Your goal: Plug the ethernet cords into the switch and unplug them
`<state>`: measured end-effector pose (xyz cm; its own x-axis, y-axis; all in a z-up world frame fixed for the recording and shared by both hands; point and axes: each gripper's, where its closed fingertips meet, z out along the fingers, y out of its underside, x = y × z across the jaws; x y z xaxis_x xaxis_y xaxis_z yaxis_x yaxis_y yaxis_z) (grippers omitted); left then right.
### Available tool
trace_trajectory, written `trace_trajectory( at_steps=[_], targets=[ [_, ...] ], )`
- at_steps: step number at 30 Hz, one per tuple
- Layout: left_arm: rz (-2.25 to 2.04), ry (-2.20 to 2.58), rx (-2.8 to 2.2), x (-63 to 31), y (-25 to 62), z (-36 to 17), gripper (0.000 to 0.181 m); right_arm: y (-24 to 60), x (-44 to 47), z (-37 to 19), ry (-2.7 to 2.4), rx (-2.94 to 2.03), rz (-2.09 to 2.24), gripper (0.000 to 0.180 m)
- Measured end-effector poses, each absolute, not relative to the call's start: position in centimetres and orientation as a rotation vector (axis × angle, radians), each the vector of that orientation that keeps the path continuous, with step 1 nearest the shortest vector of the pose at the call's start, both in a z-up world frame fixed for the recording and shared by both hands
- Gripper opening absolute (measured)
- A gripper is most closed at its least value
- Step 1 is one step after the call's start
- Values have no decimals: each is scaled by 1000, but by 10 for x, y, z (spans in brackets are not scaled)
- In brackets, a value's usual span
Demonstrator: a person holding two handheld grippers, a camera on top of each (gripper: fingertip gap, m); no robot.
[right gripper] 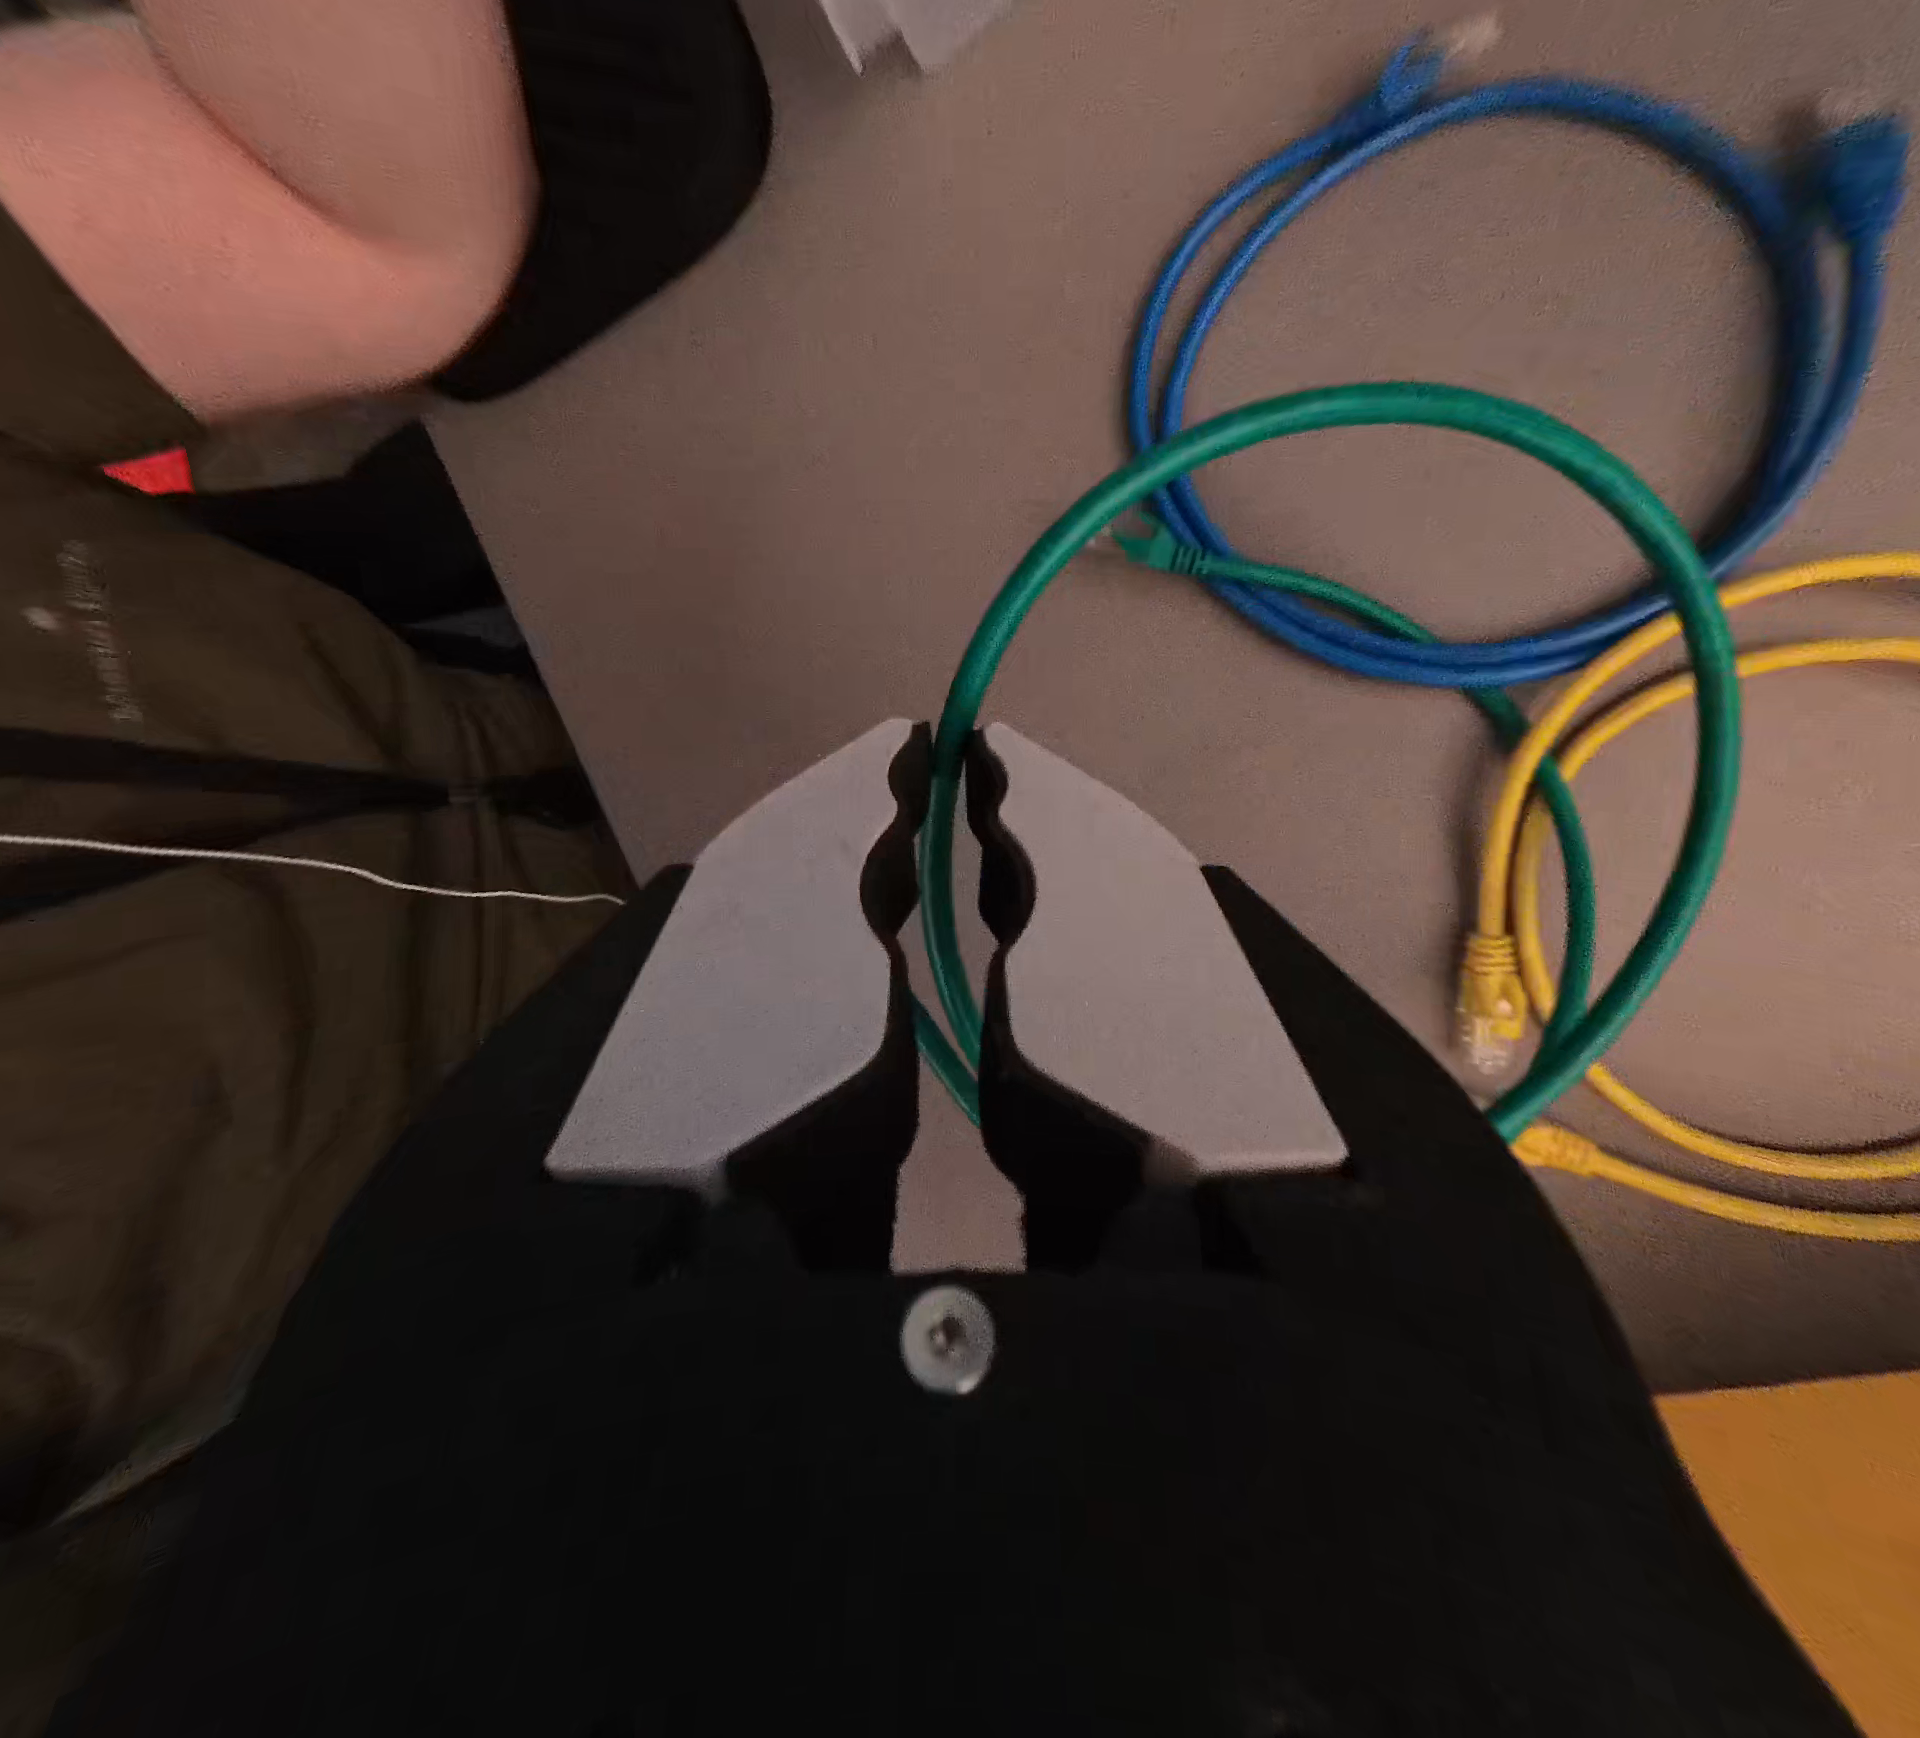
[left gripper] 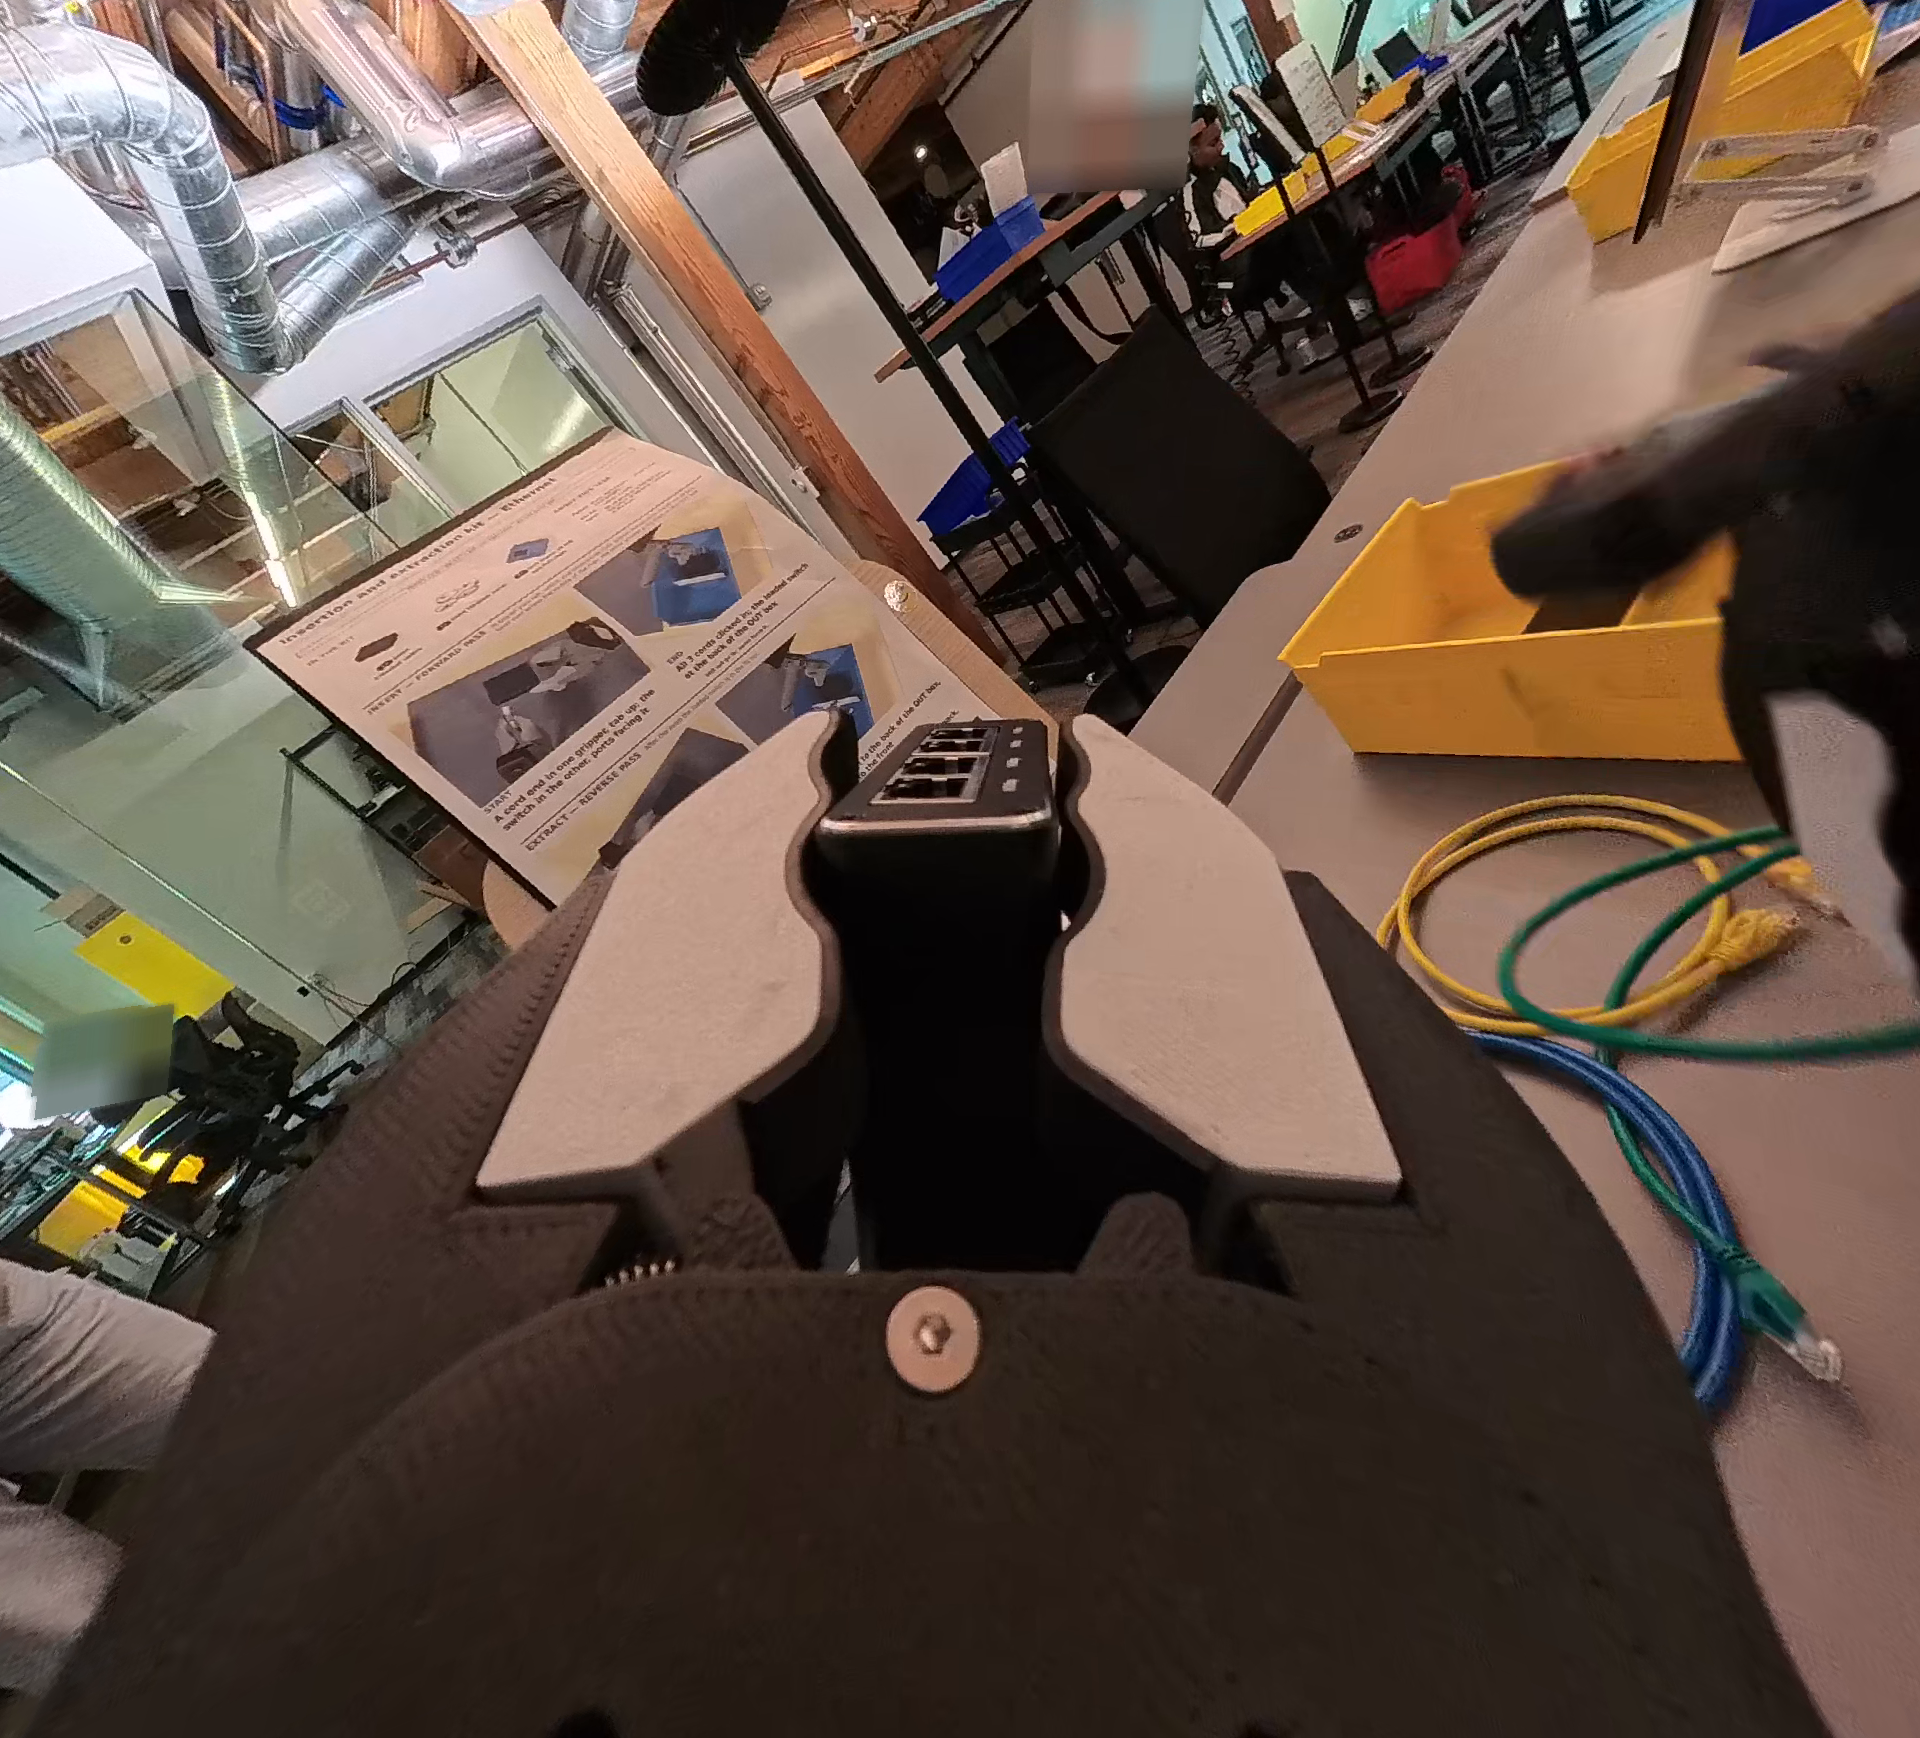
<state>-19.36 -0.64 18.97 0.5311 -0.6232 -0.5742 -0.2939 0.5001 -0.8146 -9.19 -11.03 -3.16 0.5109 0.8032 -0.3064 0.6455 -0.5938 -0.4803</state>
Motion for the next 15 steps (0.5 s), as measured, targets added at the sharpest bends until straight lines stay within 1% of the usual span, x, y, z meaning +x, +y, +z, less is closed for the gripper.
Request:
trace_trajectory(
  at_steps=[3, 5, 7, 8, 10, 12, 15],
  targets=[
    [-246, 1038, -1078, -194, -5, 189, 36, -128, -98, -87, -1278, -2508, 619, 8],
    [-244, 1042, -1082, -193, -5, 188, 36, -137, -101, -107, -1327, -2501, 615, 10],
    [-242, 1047, -1084, -191, -5, 187, 36, -148, -103, -106, -1395, -2497, 718, 28],
    [-241, 1048, -1085, -191, -5, 186, 36, -149, -100, -99, -1411, -2491, 764, 33],
    [-242, 1051, -1087, -190, -4, 186, 36, -141, -90, -73, -1422, -2421, 880, 34],
    [-237, 1056, -1089, -188, -3, 184, 36, -99, -69, -50, -1345, -2321, 792, 34],
    [-231, 1068, -1097, -184, -1, 181, 36, 9, -3, -50, -1190, -2200, 221, 33]
  ],
)
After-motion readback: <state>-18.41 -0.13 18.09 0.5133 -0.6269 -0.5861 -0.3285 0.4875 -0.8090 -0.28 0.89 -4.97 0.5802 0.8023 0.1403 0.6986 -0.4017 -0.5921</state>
